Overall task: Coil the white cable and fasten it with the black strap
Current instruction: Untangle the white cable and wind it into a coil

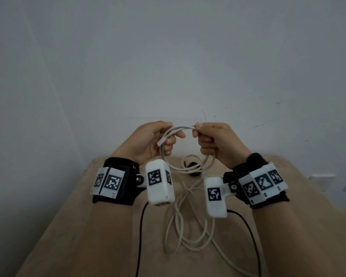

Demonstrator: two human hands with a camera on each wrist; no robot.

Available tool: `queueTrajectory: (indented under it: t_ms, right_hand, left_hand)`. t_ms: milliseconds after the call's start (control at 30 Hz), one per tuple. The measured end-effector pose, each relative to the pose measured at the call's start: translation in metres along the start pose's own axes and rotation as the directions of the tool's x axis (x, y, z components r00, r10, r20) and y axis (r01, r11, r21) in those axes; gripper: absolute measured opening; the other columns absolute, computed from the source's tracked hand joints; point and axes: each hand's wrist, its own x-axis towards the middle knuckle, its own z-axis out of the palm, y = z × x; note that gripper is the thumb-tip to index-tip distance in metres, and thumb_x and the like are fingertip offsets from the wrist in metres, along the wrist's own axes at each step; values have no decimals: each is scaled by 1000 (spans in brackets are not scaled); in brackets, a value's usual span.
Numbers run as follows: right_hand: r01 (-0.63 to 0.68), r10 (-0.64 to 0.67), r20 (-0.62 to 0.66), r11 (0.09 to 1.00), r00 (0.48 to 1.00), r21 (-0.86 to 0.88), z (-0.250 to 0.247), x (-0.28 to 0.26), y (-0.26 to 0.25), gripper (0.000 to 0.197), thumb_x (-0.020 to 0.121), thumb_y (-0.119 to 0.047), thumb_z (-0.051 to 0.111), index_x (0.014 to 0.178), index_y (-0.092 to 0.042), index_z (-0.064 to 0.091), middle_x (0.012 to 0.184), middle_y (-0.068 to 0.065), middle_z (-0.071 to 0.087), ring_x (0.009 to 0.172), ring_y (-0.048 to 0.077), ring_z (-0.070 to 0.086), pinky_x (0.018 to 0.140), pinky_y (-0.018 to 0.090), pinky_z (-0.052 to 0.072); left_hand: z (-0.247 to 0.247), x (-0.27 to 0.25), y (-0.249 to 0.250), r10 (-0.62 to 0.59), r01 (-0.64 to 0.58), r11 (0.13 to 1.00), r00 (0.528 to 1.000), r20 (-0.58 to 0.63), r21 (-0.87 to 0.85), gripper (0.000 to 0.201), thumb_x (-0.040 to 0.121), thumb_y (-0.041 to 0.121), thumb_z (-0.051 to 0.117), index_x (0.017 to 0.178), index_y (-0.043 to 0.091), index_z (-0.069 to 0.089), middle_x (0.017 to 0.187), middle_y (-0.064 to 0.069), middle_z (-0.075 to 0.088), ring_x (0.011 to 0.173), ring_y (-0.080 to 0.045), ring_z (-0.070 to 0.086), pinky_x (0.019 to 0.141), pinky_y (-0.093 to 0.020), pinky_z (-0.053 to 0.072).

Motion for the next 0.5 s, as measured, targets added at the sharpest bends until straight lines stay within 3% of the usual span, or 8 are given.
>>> queueTrajectory:
  t_ms: [100,233,333,500]
  right_hand:
    - [-7,13,43,991,999,-130,6,-2,-2,35,98,-19,48,67,-6,57,52,-5,24,48,9,17,44,20,16]
    - [-6,18,67,983,998,-186,10,-3,-4,35,98,-20,50,67,-6,58,51,-5,24,48,9,17,44,20,16]
    - [4,6,70,989,998,-149,12,-3,-4,34,97,-21,51,69,-5,60,51,-5,25,46,9,19,43,20,19]
    - [-27,26,95,1000,995,14,12,-2,-5,42,99,-35,44,83,-2,67,53,0,41,47,12,36,49,23,38]
  left_hand:
    - [5,0,1,5,-3,980,1000,-8,197,47,101,34,36,78,5,66,50,5,34,41,-8,32,43,-18,32]
    - [12,-1,2,35,-30,917,999,-5,398,42,96,45,44,68,18,58,51,8,25,41,-5,17,39,-16,16]
    - [12,-1,0,72,-63,921,997,-11,385,43,95,45,46,60,23,55,49,11,24,40,-4,15,37,-15,13]
    - [6,1,2,150,-125,975,980,-129,184,43,99,39,43,60,22,35,46,12,23,37,-3,14,37,-17,8]
